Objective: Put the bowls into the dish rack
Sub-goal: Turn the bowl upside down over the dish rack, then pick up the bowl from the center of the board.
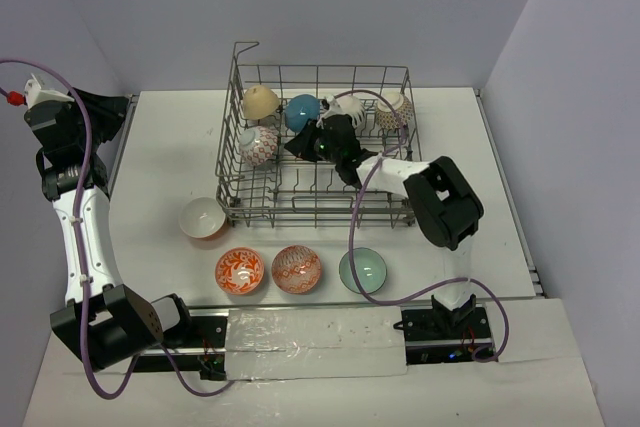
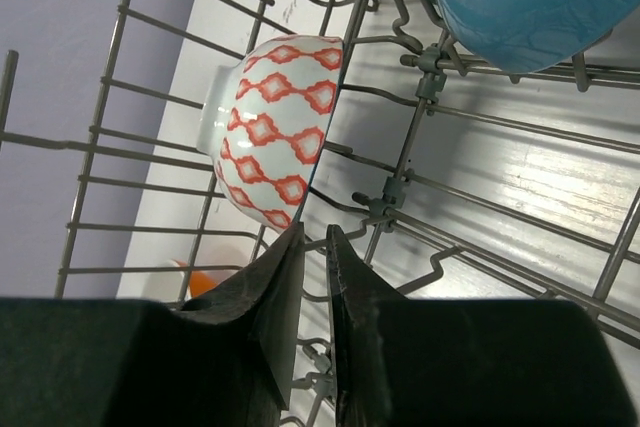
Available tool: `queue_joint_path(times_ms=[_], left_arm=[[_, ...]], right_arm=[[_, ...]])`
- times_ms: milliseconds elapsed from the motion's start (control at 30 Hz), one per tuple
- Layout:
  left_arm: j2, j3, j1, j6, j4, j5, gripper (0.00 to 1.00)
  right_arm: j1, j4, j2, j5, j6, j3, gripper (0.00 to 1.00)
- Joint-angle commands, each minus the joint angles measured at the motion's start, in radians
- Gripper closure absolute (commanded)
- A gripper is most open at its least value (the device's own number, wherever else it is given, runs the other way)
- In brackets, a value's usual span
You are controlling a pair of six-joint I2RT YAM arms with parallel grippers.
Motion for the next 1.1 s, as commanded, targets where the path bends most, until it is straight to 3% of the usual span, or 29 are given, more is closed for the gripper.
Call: queue_joint_path(times_ms=[0,333,467,567,667,1067], left_arm=[[-0.003,-0.01,0.003,0.0,0.046,0.019,0.64],[-0.002,-0.01,0.002,0.016,0.045,0.01,0.63],[0.001,-0.005,0.003,0.025,0.035,-0.006,0.64],[0.008,-0.001,0.003,0.029,0.025,-0.023,0.64],[0.015,0.005,0.011,0.033,0.017,-0.02,0.64],[0.012,0.01,0.049,0.037,0.002,-0.044,0.64]], right_arm=[[-0.003,0.01,-0.094,0.003,-0.085,0.004,0.77],[0.065,-0.137,-0.284,-0.026,-0.409,0.099,0.72],[0.156,-0.237,-0.332,-0.045,-0.558,0.138,0.72],[0.212,-0.321,-0.362,-0.01,-0.656,0.152,0.72],[0.33,-0.413,-0.385,0.14,-0.8,0.152,0.71],[0.54,-0.528,-0.41,0.185,-0.928,0.129,0.68]])
